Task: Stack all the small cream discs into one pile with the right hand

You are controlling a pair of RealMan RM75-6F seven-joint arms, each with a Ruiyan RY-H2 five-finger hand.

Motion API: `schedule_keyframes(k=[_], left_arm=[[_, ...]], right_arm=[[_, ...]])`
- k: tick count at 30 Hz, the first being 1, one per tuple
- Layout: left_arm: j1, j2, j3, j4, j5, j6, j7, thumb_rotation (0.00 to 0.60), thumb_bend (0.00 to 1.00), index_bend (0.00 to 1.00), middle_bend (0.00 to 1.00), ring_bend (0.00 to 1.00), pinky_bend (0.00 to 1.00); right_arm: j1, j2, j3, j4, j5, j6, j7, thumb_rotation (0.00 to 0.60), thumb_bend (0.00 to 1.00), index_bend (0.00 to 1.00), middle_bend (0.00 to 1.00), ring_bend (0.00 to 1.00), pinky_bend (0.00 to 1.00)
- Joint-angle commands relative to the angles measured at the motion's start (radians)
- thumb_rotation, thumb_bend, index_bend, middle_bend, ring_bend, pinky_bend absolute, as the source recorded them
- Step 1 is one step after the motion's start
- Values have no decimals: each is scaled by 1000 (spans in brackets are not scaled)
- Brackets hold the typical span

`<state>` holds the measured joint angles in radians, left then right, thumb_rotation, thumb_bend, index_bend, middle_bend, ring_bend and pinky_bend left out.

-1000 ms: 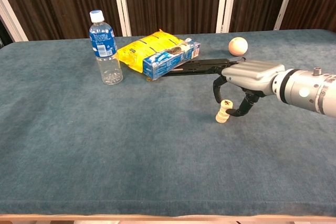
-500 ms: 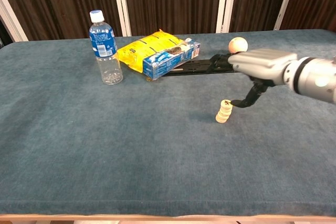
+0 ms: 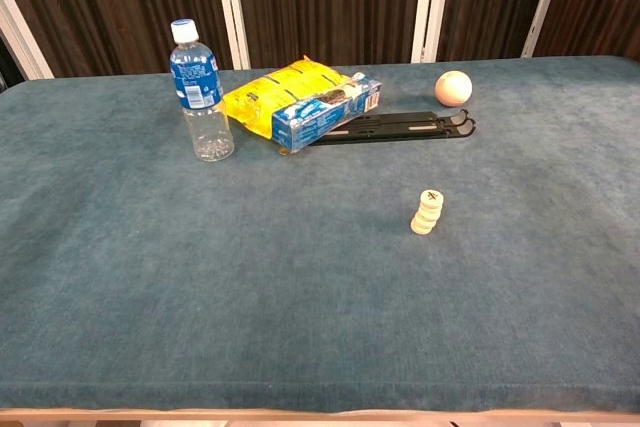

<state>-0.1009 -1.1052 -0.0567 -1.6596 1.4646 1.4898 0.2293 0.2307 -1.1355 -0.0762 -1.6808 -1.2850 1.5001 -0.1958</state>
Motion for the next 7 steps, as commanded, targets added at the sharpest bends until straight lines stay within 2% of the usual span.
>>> schedule_keyframes(k=[1, 5, 7], left_arm=[[-2, -6, 3, 0, -2, -6, 7, 600, 380, 0, 0, 0, 94], [-8, -16, 4, -1, -3, -13, 22, 600, 381, 0, 0, 0, 94], [-1, -19, 8, -3, -3, -6, 36, 600, 381, 0, 0, 0, 94]], right_arm=[[-70, -12, -36, 69, -11, 38, 57, 600, 182, 35, 0, 0, 0], [-69, -5, -15, 82, -7, 7, 105, 600, 182, 36, 0, 0, 0], [-75, -10, -4, 87, -33, 29, 83, 600, 182, 38, 0, 0, 0]])
